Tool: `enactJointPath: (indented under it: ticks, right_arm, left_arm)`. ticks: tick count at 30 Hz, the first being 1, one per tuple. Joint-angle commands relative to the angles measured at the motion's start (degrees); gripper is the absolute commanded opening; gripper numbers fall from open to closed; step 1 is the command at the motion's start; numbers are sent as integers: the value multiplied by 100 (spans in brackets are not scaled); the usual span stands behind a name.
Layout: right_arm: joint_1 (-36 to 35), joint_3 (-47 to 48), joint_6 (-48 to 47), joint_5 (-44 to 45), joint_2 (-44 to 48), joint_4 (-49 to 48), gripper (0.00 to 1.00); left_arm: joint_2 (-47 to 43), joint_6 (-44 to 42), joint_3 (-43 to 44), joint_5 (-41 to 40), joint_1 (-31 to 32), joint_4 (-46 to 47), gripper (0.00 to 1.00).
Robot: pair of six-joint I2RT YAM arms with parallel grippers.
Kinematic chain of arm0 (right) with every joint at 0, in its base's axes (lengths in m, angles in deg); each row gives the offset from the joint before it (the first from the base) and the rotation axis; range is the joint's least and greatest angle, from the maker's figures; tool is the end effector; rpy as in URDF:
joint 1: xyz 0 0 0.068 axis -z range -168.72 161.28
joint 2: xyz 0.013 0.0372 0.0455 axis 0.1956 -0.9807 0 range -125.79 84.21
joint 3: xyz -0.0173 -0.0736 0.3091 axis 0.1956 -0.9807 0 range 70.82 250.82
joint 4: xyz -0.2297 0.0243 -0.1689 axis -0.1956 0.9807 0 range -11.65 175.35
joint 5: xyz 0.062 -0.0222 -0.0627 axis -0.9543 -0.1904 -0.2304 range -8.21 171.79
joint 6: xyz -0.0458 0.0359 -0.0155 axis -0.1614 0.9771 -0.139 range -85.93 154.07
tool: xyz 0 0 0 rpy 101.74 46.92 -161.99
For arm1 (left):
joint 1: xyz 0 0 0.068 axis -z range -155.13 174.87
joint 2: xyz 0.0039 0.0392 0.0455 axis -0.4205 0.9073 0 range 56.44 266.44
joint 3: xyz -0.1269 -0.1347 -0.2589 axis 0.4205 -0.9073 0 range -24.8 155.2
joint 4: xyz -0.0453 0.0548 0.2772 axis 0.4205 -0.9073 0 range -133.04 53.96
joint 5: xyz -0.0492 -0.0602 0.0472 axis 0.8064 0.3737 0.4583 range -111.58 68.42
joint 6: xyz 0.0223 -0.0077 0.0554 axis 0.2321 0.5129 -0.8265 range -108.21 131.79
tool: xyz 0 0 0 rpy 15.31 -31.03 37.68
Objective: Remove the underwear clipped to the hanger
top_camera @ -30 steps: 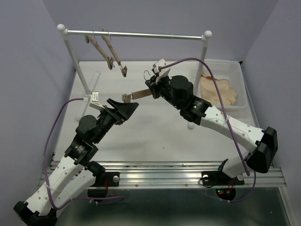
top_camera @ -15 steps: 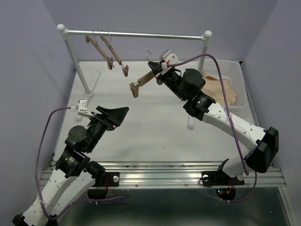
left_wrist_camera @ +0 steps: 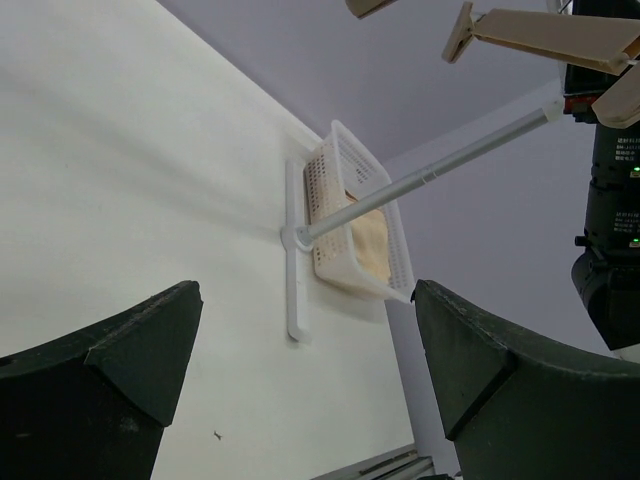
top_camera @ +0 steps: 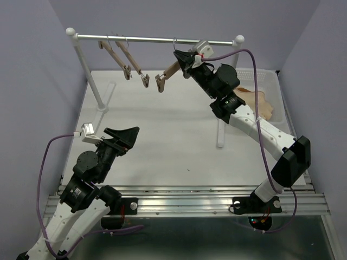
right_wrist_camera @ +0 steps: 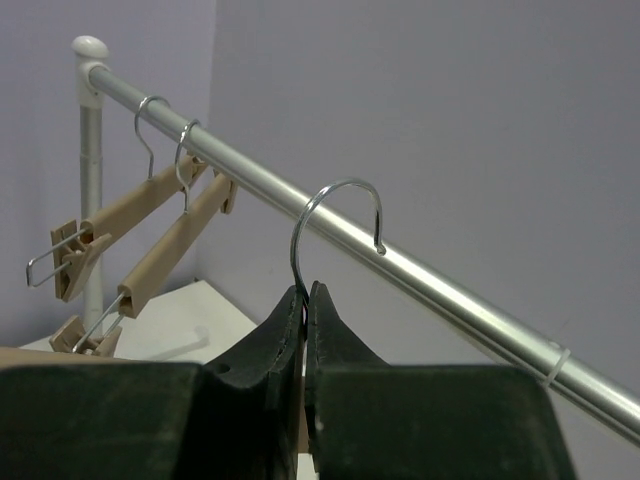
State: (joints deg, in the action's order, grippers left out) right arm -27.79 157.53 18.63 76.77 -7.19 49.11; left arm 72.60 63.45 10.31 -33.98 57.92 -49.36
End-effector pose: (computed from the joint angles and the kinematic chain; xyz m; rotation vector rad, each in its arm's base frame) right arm 0.3163 0.2618 0.5110 -0.5969 0.9872 0.4160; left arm 0.0685 -0.0332 0.3564 -0.4345 1.5015 -1.0291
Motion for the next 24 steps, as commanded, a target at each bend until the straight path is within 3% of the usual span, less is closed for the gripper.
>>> enactJointPath:
  ticks: [1, 24]
  right_arm:
    - [66, 512, 111, -193, -132, -654, 1]
    - [391, 742, 630, 53, -634, -794, 1]
  left_arm:
    - [-78, -77, -57, -280, 16, 119, 99]
    - [-25, -121, -92, -438, 25, 102, 99]
